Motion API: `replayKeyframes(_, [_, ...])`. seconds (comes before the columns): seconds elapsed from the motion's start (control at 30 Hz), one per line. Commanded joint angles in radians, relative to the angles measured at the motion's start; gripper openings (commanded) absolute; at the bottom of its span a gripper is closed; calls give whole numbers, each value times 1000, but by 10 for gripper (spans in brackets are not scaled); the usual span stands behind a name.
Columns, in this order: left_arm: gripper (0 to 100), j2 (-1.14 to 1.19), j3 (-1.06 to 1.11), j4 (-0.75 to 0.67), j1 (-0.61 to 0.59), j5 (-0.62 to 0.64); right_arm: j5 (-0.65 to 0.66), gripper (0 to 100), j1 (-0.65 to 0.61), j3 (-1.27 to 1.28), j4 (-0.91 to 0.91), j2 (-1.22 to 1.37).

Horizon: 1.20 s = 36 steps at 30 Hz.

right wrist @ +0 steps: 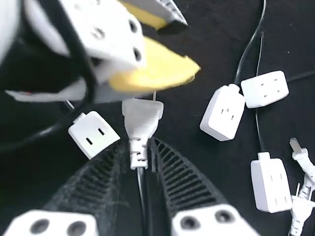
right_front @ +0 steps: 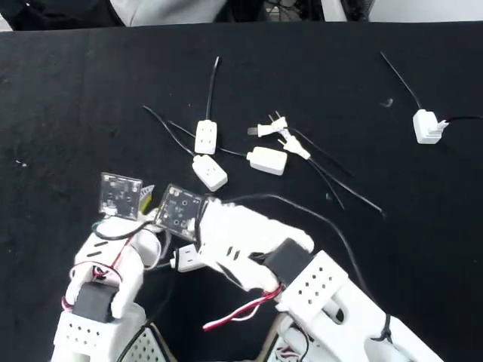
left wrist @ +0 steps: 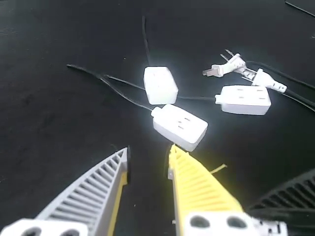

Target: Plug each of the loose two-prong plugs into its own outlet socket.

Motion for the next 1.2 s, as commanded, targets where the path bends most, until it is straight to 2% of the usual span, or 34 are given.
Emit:
replayKeyframes(0.0, [141, -2, -35, 3, 18, 11, 0, 11, -12, -10, -23, -30])
replayKeyframes(0.23, [141, -3, 5, 3, 24, -48, 0, 11, -11, -54, -15, -30])
replayKeyframes(1.17, [141, -9, 18, 3, 24, -51, -34, 11, -15, -131, -23, -30])
